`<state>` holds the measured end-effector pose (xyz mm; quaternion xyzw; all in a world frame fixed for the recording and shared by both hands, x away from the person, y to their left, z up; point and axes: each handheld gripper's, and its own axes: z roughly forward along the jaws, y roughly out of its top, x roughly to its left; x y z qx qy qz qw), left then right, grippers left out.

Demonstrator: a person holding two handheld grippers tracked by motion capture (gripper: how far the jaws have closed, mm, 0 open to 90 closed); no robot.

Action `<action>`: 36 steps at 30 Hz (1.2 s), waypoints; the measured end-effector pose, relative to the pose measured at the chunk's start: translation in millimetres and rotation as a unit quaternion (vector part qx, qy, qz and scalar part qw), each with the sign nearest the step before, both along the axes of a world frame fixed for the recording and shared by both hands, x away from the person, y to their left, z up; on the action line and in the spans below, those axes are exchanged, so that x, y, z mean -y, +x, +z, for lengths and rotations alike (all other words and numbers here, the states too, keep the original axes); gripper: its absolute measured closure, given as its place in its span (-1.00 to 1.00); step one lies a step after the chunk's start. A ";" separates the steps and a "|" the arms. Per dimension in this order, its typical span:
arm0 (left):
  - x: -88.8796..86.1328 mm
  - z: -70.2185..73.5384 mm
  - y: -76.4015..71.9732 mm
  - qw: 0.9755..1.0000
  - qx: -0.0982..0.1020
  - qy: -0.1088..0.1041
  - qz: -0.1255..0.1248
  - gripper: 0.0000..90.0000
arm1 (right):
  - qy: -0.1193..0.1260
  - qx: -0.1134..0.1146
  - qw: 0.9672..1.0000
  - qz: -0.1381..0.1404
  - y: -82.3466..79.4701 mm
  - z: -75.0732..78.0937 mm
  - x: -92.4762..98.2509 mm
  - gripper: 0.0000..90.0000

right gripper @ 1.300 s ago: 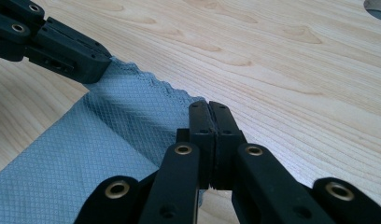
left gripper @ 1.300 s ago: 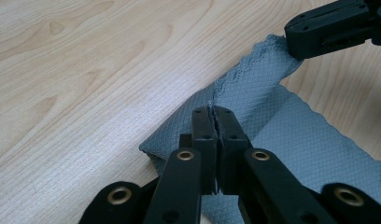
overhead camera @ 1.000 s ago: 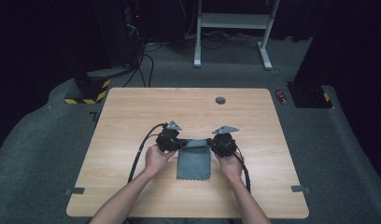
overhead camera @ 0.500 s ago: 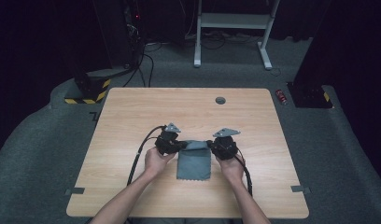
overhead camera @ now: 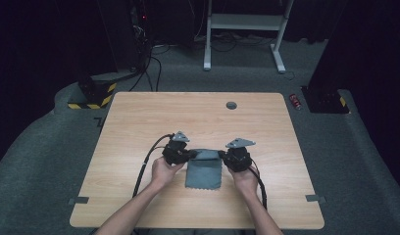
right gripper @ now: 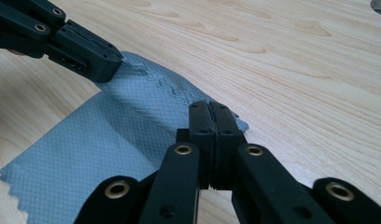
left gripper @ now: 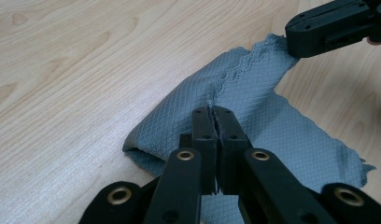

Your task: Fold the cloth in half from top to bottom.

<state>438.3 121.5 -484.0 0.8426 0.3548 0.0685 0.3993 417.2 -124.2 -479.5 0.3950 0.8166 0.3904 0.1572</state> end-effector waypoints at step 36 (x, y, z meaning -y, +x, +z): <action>-7.6 -0.8 -27.6 1.000 0.011 -0.009 -0.016 0.96 | 0.019 0.006 0.999 0.026 -32.4 -0.5 3.7 0.99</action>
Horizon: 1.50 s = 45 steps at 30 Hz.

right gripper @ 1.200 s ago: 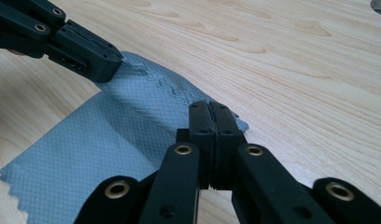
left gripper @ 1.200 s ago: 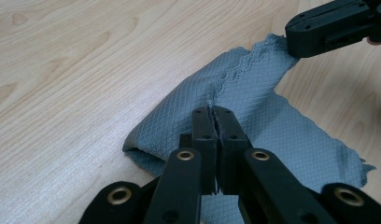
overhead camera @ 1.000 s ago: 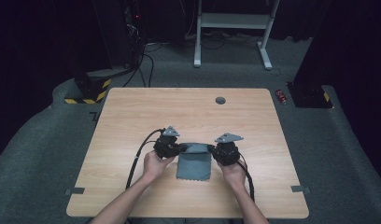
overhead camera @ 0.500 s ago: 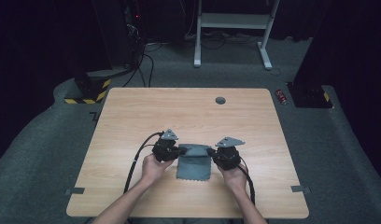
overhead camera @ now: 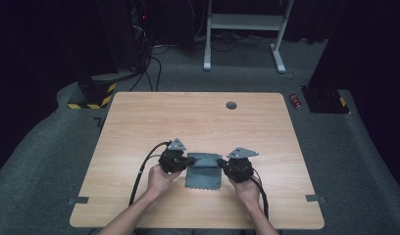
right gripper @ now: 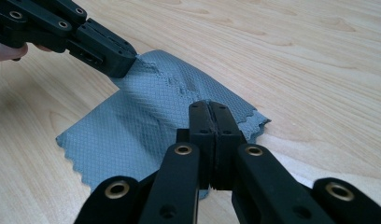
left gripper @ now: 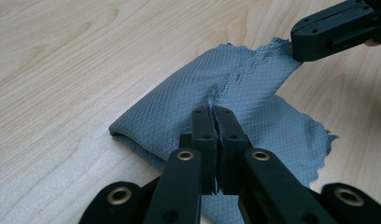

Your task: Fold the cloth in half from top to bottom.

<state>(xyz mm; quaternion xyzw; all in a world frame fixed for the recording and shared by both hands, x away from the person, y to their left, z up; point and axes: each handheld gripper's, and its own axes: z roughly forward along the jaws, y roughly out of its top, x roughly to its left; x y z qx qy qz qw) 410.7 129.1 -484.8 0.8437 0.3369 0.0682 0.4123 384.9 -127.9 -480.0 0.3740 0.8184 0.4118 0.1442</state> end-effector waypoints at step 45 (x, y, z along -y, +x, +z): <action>1.3 -20.8 -34.5 0.999 0.009 0.040 -0.021 0.93 | -0.008 -0.026 0.999 0.023 -37.6 -28.0 -3.3 0.97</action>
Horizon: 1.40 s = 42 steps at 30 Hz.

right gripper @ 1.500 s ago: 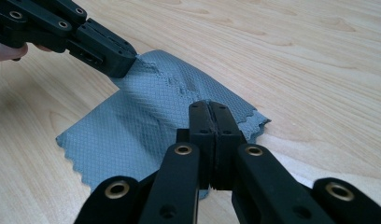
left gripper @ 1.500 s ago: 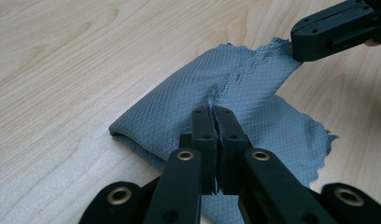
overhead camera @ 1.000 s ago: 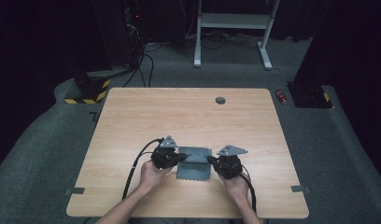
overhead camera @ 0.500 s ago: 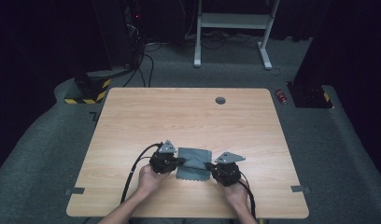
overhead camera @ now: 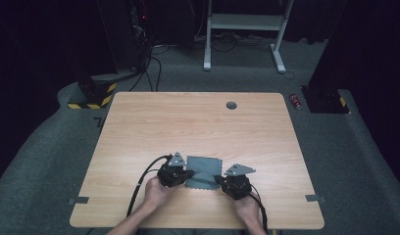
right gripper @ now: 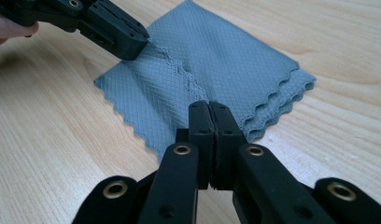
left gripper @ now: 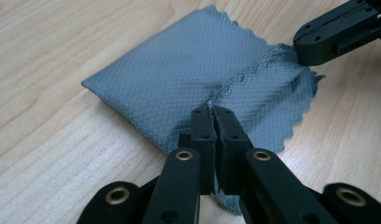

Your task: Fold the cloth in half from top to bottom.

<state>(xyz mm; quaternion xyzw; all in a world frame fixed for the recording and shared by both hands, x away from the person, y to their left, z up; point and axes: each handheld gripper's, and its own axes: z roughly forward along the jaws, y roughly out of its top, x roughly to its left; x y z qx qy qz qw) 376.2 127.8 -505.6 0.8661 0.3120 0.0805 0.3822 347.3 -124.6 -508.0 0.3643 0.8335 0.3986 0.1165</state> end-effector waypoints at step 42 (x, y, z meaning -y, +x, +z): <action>-14.4 -9.7 -19.8 1.000 -0.005 0.009 0.029 0.32 | -0.031 0.002 0.999 -0.012 -8.8 -11.7 -4.2 0.50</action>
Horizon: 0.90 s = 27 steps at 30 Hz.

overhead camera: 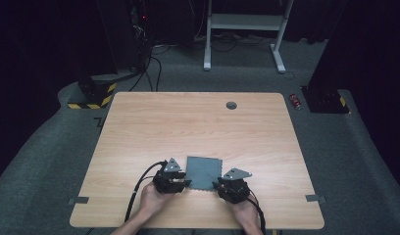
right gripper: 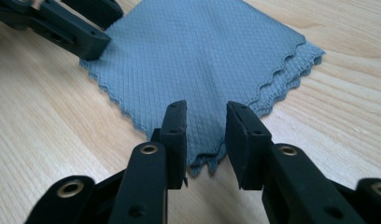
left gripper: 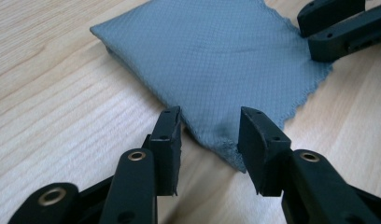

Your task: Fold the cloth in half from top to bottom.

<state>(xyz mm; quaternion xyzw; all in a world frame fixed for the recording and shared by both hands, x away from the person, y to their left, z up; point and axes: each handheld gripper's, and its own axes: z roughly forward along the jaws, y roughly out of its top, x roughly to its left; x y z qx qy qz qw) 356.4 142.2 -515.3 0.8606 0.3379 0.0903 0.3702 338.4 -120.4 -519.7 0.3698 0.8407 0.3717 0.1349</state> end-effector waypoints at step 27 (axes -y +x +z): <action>23.8 0.4 48.4 0.999 0.029 0.023 0.019 0.19 | 0.020 -0.012 0.998 -0.053 75.5 8.2 -22.5 0.75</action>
